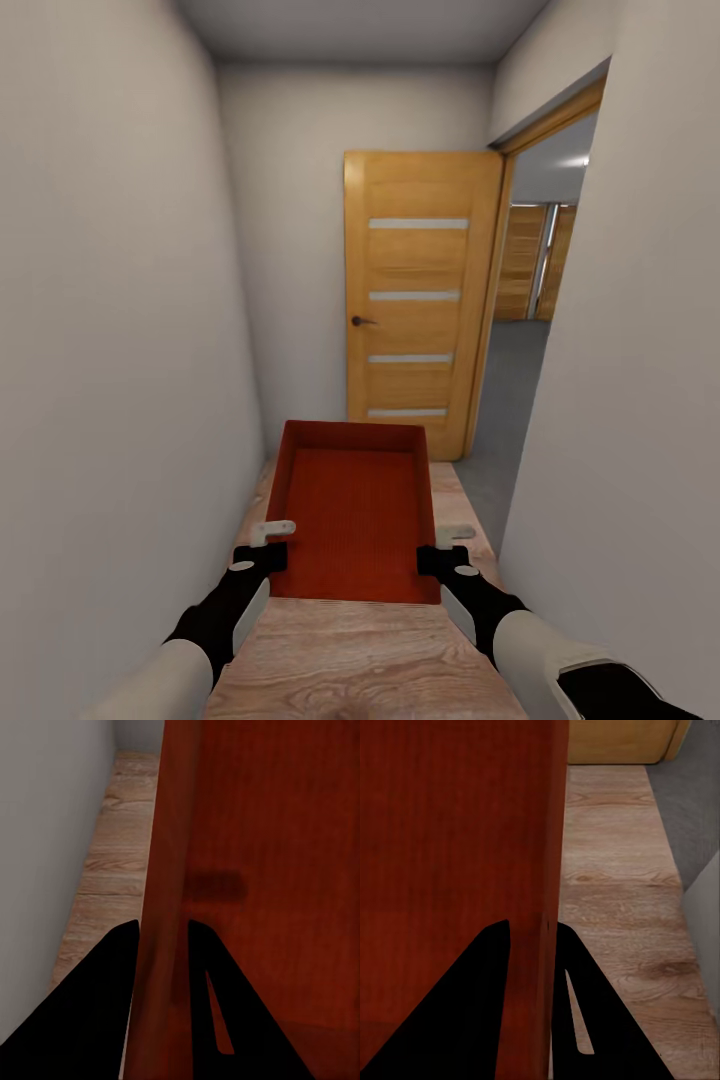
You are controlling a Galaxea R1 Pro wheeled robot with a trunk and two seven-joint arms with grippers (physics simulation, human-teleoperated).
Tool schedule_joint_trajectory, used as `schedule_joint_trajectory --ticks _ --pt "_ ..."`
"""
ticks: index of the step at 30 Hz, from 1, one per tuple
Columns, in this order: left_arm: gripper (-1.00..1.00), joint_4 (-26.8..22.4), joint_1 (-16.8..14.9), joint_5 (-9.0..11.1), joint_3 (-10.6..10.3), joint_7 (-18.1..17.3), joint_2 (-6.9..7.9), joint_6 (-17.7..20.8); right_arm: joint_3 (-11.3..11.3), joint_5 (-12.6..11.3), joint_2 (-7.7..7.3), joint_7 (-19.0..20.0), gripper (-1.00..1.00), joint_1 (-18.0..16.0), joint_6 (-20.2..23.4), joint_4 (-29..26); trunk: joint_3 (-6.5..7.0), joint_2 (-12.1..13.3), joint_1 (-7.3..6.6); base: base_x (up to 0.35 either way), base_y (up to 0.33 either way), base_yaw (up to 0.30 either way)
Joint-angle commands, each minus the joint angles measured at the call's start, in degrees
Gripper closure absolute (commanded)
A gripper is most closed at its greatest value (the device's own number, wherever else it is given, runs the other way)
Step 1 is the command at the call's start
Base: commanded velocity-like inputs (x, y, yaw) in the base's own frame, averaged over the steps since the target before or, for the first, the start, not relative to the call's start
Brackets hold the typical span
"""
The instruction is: Move the two storage containers from the living room to the garage. In the garage, place one container on the floor and stack the other container on top of it (either order is fine).
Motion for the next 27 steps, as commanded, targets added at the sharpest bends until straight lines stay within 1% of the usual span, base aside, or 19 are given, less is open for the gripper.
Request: schedule_joint_trajectory --ticks 1,27 --pt "1.00 -0.03 -0.02 3.50 0.75 2.63 -0.35 0.44 -2.22 0.09 0.05 -4.41 1.00 -0.05 -3.54 -0.12 -0.09 -0.07 0.05 0.323 0.000 0.000" --pt "1.00 -0.03 -0.02 3.49 0.76 2.63 -0.35 0.44 -2.22 0.09 0.02 -4.41 1.00 -0.05 -3.54 -0.12 -0.09 -0.07 0.05 0.323 0.000 0.000"
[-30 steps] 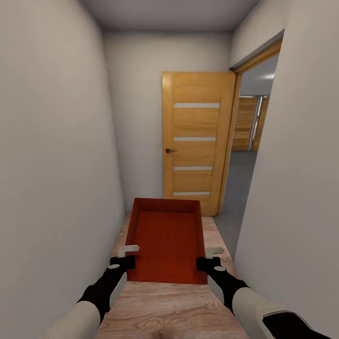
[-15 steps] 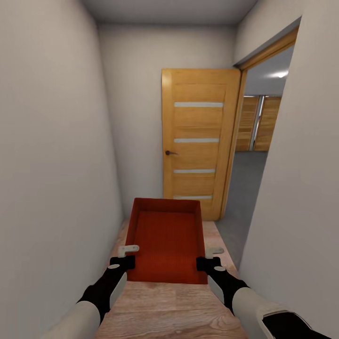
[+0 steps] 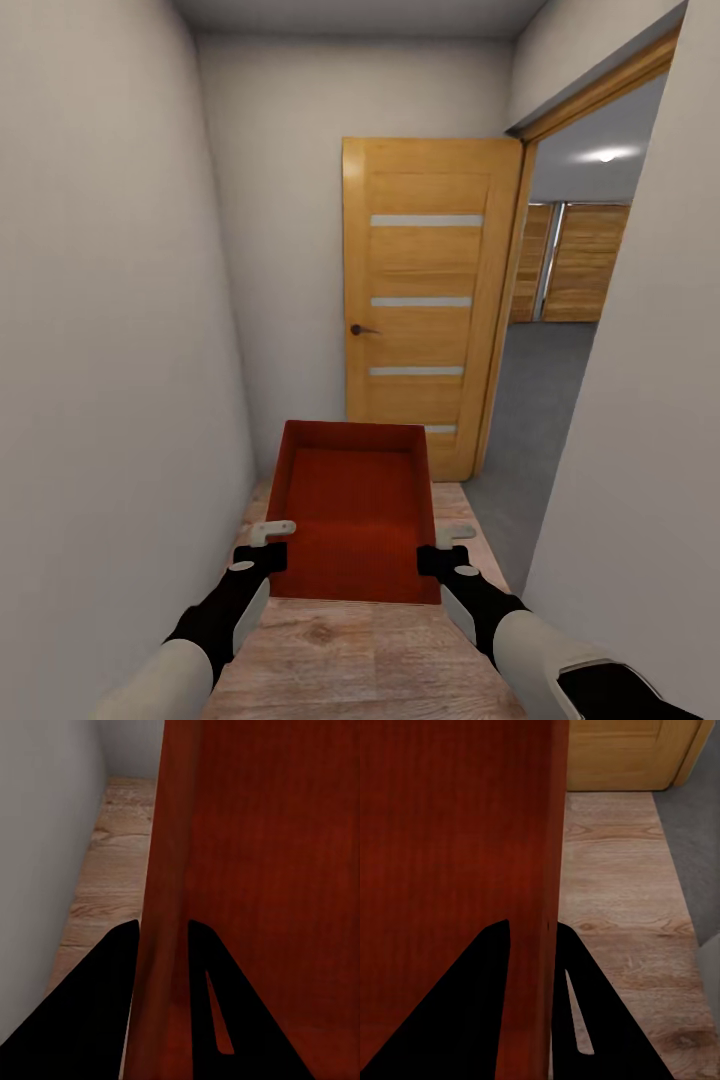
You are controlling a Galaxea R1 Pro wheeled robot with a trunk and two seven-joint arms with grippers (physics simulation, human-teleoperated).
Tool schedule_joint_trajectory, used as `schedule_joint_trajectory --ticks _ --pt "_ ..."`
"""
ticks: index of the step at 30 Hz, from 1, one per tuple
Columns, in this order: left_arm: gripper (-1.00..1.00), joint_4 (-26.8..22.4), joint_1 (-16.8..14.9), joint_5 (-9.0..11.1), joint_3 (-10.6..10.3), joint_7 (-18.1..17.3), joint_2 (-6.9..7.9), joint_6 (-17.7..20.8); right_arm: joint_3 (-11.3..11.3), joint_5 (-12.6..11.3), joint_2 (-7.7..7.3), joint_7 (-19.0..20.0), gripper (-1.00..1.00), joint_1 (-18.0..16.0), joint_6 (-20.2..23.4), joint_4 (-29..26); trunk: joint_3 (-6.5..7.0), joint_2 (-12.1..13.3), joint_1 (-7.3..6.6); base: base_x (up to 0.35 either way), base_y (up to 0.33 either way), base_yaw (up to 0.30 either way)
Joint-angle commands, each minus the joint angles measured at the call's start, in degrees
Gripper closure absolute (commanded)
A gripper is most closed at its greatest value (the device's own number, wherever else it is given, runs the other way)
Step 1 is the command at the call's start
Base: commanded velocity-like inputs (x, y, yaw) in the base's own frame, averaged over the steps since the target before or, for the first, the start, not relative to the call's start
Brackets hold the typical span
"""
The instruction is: Move the two storage containers from the living room to the garage. In the garage, place one container on the floor and stack the other container on top of it (either order is fine).
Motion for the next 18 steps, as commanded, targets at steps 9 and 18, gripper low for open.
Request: schedule_joint_trajectory --ticks 9,18 --pt "1.00 0.02 -0.02 3.49 0.76 2.60 -0.33 0.44 -2.22 0.09 0.03 -4.43 1.00 -0.05 -3.55 -0.11 -0.09 -0.07 0.05 0.323 0.000 0.000" --pt "1.00 -0.02 -0.02 3.49 0.75 2.60 -0.33 0.44 -2.22 0.01 0.06 -4.44 1.00 -0.05 -3.55 -0.09 -0.09 -0.07 0.05 0.323 0.000 0.000"
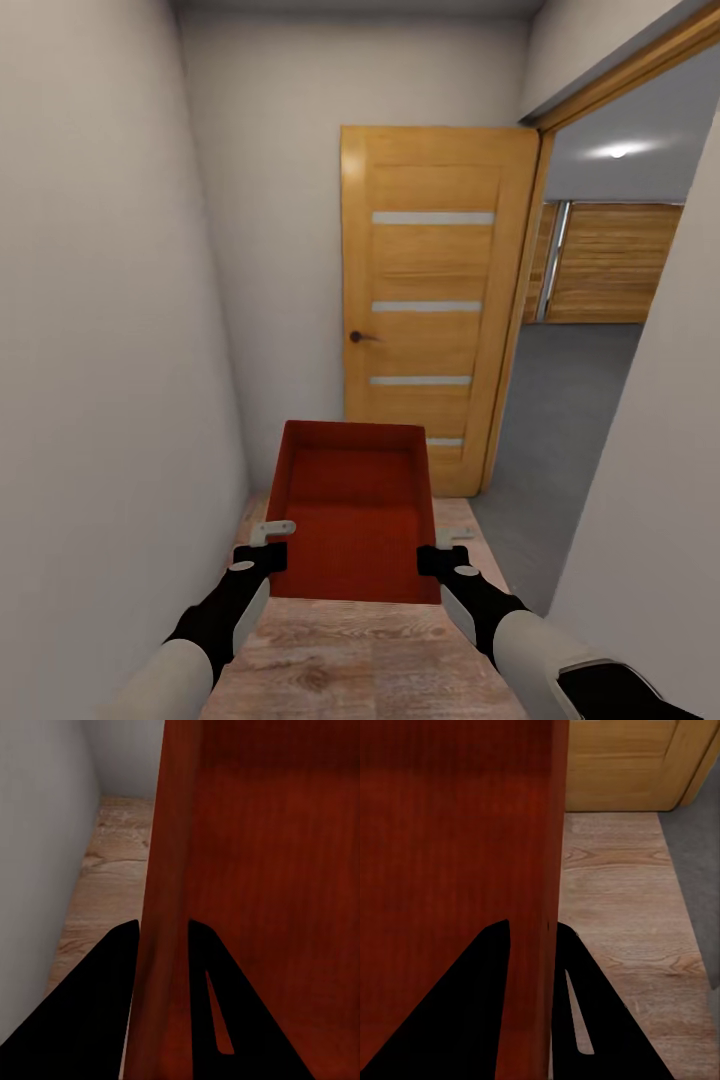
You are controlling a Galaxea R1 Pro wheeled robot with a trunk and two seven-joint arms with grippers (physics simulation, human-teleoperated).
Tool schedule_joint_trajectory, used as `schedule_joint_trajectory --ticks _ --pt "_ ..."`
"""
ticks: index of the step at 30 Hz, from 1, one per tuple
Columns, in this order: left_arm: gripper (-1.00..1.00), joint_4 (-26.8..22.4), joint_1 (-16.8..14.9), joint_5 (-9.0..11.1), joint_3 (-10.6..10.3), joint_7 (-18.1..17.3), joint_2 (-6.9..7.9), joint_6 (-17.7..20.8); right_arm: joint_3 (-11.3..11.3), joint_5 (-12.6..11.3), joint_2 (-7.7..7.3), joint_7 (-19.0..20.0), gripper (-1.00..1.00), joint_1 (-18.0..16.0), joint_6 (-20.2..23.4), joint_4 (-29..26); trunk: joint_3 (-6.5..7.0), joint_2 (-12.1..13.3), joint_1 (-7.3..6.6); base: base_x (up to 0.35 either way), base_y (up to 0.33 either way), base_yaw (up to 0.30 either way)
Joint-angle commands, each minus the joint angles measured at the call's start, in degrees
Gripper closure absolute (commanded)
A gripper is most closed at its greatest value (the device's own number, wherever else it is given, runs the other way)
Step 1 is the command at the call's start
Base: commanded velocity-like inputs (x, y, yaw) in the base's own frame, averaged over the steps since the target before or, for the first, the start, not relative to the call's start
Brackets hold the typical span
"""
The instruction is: Move the two storage containers from the living room to the garage. In the garage, place one container on the floor and stack the other container on top of it (either order is fine).
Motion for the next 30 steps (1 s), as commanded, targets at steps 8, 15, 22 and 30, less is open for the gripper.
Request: schedule_joint_trajectory --ticks 8,15,22,30 --pt "1.00 -0.04 -0.02 3.49 0.75 2.64 -0.36 0.40 -2.29 0.08 0.01 -4.40 1.00 -0.05 -3.57 -0.13 -0.09 -0.07 0.05 0.322 0.000 0.000" --pt "1.00 -0.33 -0.02 3.49 0.75 2.64 -0.36 0.37 -2.28 0.09 0.07 -4.46 1.00 -0.05 -3.60 -0.13 -0.09 -0.07 0.05 0.319 0.000 -0.021" --pt "1.00 -0.78 -0.02 3.55 0.75 2.64 -0.43 0.36 -2.29 0.08 0.09 -4.48 1.00 -0.05 -3.52 -0.14 -0.09 -0.07 0.05 0.087 0.000 -0.239" --pt "1.00 -0.83 -0.02 3.53 0.75 2.64 -0.42 0.36 -2.29 0.08 0.09 -4.49 1.00 -0.05 -3.52 -0.14 -0.09 -0.07 0.05 0.003 0.000 -0.286"
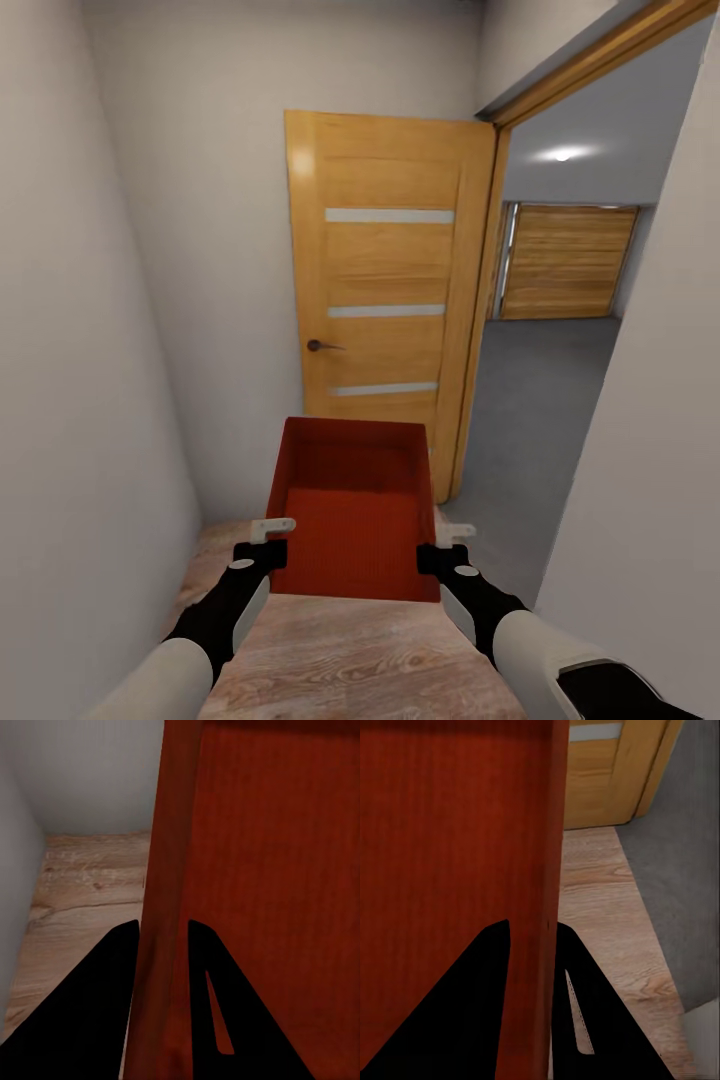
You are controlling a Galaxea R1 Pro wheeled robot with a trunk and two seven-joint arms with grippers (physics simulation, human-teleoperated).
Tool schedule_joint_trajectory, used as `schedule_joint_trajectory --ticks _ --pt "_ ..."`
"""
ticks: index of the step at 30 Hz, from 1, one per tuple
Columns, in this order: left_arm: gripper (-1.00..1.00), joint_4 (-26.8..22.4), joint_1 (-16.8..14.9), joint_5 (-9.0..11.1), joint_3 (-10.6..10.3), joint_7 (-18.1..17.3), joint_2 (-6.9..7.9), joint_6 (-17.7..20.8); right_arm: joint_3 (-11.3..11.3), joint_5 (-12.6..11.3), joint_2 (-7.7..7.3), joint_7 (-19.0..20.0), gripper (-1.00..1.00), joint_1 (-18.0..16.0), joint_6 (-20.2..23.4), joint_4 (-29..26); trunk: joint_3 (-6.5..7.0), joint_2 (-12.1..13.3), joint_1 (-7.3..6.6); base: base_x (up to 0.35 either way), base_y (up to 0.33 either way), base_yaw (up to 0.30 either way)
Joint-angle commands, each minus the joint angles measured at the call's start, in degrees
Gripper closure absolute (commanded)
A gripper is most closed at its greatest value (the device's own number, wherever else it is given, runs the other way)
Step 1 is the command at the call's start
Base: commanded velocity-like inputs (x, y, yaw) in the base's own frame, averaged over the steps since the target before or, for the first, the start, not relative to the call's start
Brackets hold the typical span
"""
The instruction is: Move the two storage containers from the living room to the garage. In the garage, place one container on the floor and stack the other container on top of it (either order is fine).
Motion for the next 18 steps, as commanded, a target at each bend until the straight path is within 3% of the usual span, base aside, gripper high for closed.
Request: schedule_joint_trajectory --ticks 1,18 --pt "1.00 -0.05 -0.01 4.15 0.71 2.75 -0.43 0.47 -1.91 0.06 0.05 -4.54 1.00 -0.06 -2.54 -0.10 -0.09 -0.08 0.01 0.000 0.000 -0.288" --pt "1.00 0.03 -0.01 4.15 0.71 2.75 -0.43 0.47 -1.91 0.06 0.05 -4.53 1.00 -0.06 -2.54 -0.10 -0.09 -0.08 0.01 0.000 0.000 -0.288"
